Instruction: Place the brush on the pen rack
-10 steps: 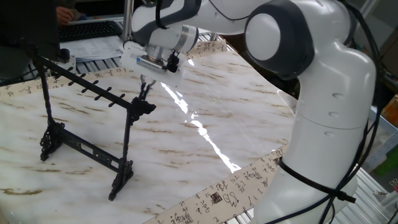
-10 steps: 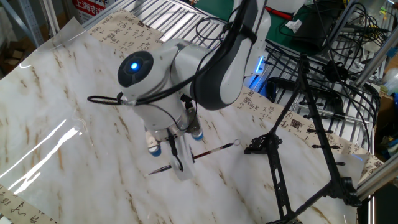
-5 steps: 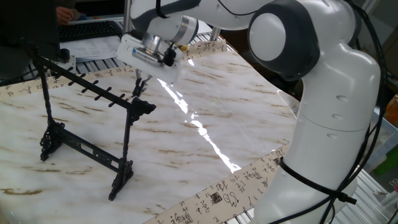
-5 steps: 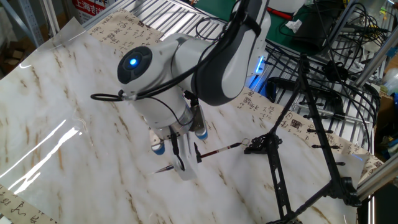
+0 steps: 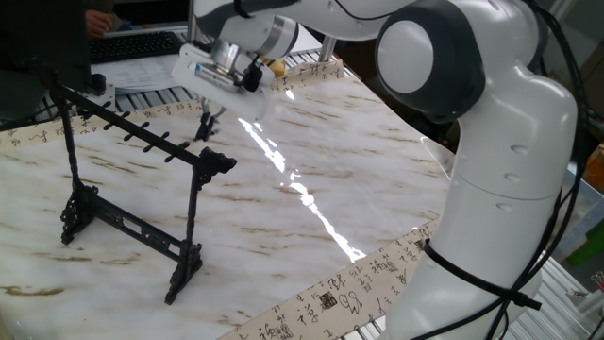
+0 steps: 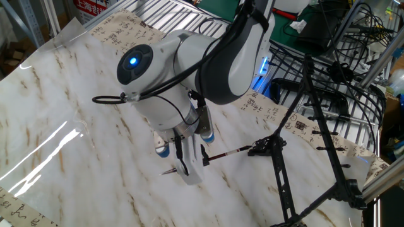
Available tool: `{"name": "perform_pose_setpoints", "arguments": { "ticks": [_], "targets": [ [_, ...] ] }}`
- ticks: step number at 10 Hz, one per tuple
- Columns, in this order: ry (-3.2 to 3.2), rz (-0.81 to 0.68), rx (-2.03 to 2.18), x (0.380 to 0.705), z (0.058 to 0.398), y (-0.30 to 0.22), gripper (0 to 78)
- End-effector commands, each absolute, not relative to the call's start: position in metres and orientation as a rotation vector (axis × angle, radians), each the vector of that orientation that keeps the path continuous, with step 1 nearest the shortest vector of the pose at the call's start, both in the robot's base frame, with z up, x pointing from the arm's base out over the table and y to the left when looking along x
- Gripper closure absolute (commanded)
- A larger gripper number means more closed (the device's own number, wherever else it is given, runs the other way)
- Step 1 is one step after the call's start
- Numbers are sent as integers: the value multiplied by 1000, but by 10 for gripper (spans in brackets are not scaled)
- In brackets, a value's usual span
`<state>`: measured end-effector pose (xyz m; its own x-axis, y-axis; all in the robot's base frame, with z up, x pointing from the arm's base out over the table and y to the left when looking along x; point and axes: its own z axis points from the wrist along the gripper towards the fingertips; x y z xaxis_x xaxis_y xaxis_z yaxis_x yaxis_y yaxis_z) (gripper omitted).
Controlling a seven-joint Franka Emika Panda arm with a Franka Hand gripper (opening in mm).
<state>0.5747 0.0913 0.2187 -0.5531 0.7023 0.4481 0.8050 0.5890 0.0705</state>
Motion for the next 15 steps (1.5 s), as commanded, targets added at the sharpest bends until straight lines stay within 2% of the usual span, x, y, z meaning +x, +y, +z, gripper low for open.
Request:
{"name": "perform_pose_setpoints", "arguments": {
  "ticks": [1,9,15],
  "targets": [
    [-2396,-422,-1249,581,230,97,764],
    [-2359,-443,-1270,585,231,97,764],
    [-2429,-341,-1249,585,231,97,764]
  ]
}}
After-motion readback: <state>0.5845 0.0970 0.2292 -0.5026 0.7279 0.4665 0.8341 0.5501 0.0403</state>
